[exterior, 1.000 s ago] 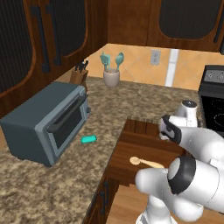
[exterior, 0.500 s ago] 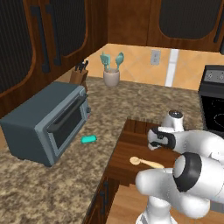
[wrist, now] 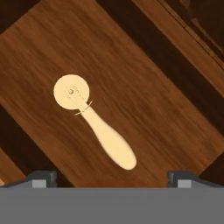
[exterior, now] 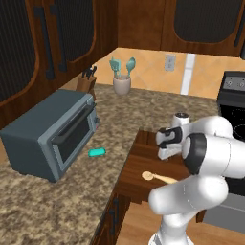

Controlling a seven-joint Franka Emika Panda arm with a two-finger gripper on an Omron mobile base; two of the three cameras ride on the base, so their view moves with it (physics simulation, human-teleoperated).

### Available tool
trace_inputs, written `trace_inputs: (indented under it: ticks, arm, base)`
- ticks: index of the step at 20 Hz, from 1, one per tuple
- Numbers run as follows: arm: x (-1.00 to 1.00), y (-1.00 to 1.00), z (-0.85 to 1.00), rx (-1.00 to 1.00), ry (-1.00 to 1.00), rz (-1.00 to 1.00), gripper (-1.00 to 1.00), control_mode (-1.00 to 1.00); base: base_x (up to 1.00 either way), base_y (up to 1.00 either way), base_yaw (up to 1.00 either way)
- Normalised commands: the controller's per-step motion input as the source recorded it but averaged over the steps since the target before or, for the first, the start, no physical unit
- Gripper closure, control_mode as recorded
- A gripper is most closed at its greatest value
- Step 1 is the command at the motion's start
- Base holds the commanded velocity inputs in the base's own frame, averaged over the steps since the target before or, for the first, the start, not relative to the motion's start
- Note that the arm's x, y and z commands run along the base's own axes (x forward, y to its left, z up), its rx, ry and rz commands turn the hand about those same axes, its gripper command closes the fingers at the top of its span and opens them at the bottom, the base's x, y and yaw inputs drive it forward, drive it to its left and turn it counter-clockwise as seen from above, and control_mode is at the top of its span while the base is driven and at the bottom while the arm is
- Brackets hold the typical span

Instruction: Pick the pizza cutter from the drawer and place it on the counter.

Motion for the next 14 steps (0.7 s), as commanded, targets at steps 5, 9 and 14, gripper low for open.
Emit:
trace_inputs:
  ticks: [5, 9, 14]
  arm:
    - [-0.09, 0.16, -0.73, -0.01, 0.0, 0.05, -1.0, -1.0]
    - [0.1, 0.03, -0.65, -0.02, 0.0, 0.11, -1.0, -1.0]
    - [0.1, 0.0, -0.46, 0.0, 0.0, 0.12, -1.0, -1.0]
  base:
    - [0.0, 0.0, 0.0]
    - [0.0, 0.0, 0.0]
    - [0.0, 0.0, 0.0]
